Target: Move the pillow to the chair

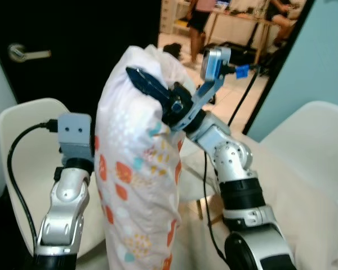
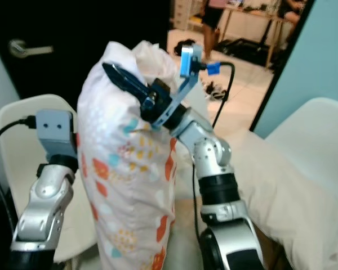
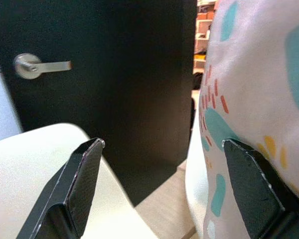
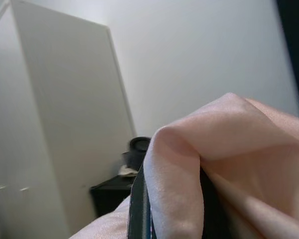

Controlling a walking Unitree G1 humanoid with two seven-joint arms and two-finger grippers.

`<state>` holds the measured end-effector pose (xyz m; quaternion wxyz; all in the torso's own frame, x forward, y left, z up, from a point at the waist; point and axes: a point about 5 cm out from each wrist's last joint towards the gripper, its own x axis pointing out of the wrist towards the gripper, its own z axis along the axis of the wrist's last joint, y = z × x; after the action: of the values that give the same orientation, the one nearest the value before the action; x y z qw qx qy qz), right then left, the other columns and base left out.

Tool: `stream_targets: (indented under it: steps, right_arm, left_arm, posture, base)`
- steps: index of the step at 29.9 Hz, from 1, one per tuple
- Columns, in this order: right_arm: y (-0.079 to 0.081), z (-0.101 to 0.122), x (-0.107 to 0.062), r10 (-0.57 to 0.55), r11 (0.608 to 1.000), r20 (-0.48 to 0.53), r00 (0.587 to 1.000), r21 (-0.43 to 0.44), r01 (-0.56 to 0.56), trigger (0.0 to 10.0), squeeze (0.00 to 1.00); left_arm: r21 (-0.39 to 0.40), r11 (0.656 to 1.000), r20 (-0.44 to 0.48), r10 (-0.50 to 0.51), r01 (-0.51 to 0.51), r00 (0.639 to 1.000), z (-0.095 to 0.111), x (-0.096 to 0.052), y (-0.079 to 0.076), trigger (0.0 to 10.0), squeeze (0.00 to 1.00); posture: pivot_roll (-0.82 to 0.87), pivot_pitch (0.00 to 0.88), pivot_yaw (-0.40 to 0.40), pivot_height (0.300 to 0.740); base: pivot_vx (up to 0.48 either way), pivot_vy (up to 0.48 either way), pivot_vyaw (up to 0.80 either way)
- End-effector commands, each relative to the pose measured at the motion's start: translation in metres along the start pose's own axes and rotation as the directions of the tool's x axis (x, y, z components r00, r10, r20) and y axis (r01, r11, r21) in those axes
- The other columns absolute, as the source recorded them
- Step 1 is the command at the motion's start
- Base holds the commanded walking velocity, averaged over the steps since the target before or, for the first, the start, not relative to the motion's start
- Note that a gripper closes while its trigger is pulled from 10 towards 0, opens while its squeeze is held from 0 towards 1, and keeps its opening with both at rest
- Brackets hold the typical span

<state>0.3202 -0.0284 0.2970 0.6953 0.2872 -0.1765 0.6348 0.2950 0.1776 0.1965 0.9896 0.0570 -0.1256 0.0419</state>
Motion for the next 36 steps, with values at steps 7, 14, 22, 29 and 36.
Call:
stream_targets:
  steps: [7,14,22,29,36]
  right_arm:
    - [0.0092,0.0135,0.0070,0.066,0.997,0.042,0.997,-0.054,-0.064,0.0,0.00]
    - [0.0085,0.0120,0.0066,0.046,0.998,0.050,0.998,-0.051,-0.043,0.0,0.00]
    - [0.0062,0.0093,0.0037,0.012,0.999,0.056,0.998,-0.043,-0.010,0.0,0.00]
    - [0.0081,0.0105,0.0044,0.021,0.999,0.068,0.997,-0.040,-0.018,0.0,0.00]
    - [0.0076,0.0109,0.0038,0.012,0.999,0.072,0.997,-0.041,-0.009,0.0,0.00]
  left_arm:
    - [0.006,1.000,-0.004,-0.029,0.029,1.000,-0.0010,0.0003,-0.0069,10.0,0.00]
    - [0.009,0.999,-0.009,-0.037,0.037,0.999,-0.0027,-0.0008,-0.0087,10.0,0.00]
    - [0.014,0.999,-0.010,-0.047,0.047,0.999,-0.0028,-0.0013,-0.0098,10.0,0.00]
    - [0.016,0.999,-0.006,-0.049,0.049,0.999,-0.0020,-0.0004,-0.0097,10.0,0.00]
    - [0.019,0.999,-0.004,-0.046,0.046,0.999,-0.0013,0.0000,-0.0096,10.0,0.00]
  posture:
    - [0.03,0.000,-0.113,0.740]
    - [0.03,0.000,-0.113,0.740]
    - [0.02,0.000,-0.112,0.740]
    - [0.02,0.000,-0.111,0.740]
    - [0.02,0.000,-0.111,0.740]
  base:
    - [0.000,0.000,0.60]
    - [0.000,0.000,0.61]
    - [0.000,0.000,0.61]
    - [0.000,0.000,0.61]
    - [0.000,0.000,0.61]
